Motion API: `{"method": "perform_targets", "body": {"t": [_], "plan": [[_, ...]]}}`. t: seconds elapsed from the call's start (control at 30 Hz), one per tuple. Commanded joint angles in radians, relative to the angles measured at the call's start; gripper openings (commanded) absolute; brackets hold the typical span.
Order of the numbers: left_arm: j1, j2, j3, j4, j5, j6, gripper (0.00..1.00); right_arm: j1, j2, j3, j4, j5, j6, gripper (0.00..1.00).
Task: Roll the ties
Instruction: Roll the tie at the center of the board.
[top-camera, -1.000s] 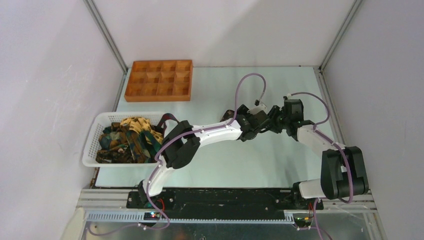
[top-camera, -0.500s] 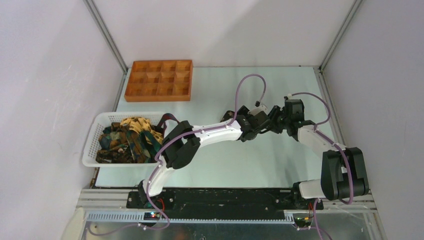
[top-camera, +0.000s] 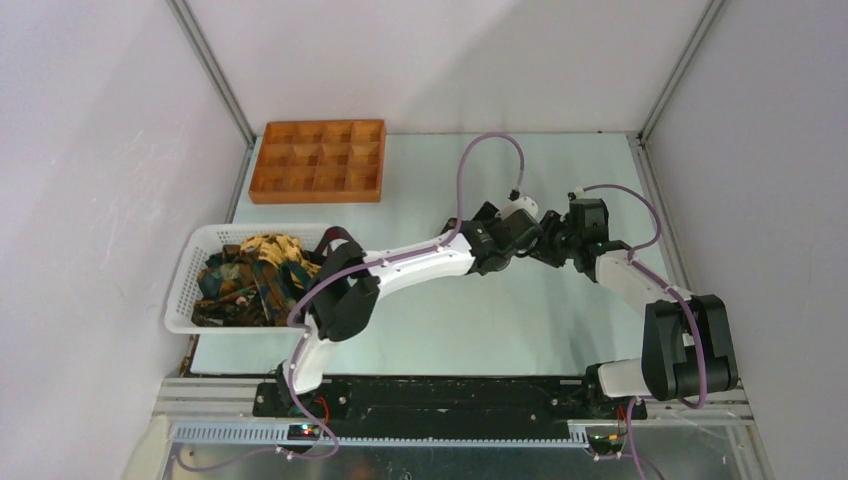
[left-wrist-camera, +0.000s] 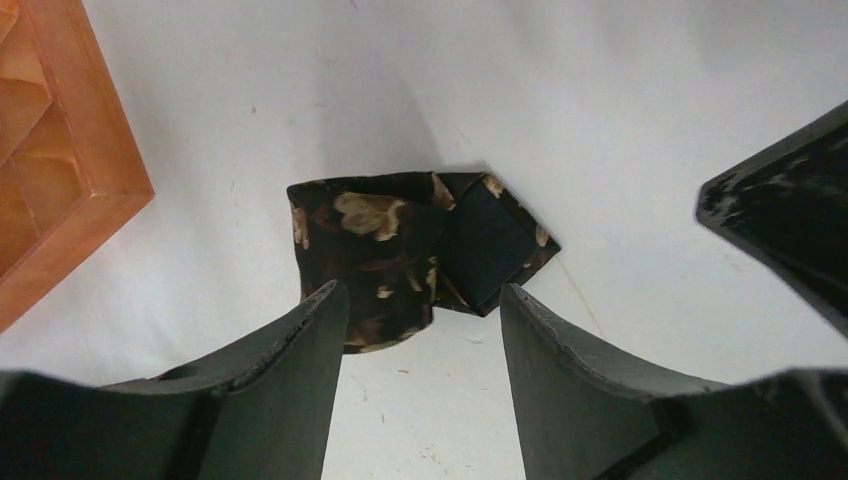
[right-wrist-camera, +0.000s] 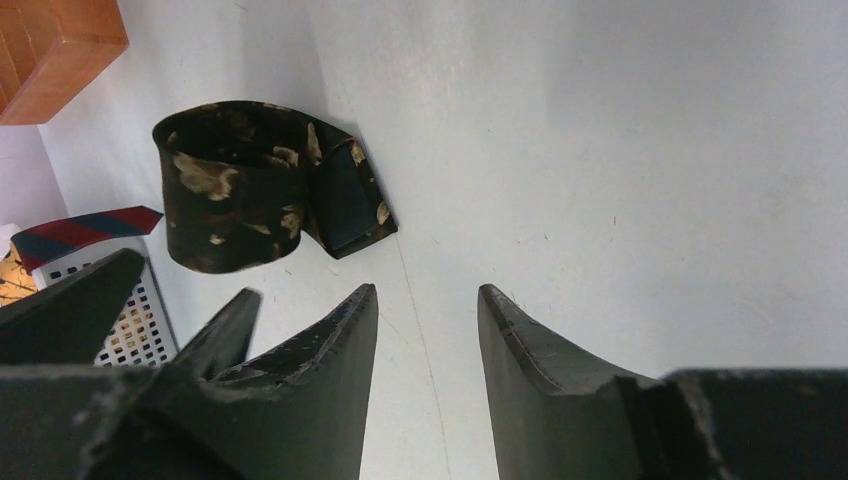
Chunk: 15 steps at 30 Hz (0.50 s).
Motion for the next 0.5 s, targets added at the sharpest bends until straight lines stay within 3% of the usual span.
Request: {"method": "perform_targets", "body": {"t": [0.0,0.1,0.27,0.47], "plan": [[0.031,-0.156,-0.019,0.040,0.064,-0.057,0.64,-0.004,-0.034,0.000,0.035,-0.003,-0.015,0.45],[0.074,-0.255,-0.084,0.073,0.137,-0.110,0.64,0.009,-0.033,0.008,0.053,-0.040,-0.033,0.42],[0.218,-0.411,-0.323,0.213,0.235,-0.201,0.60,0.101,-0.019,0.064,0.062,-0.048,-0.065,0.33],[0.379,-0.504,-0.480,0.290,0.323,-0.266,0.59,0.203,0.059,0.134,0.079,-0.057,-0.067,0.32]]}}
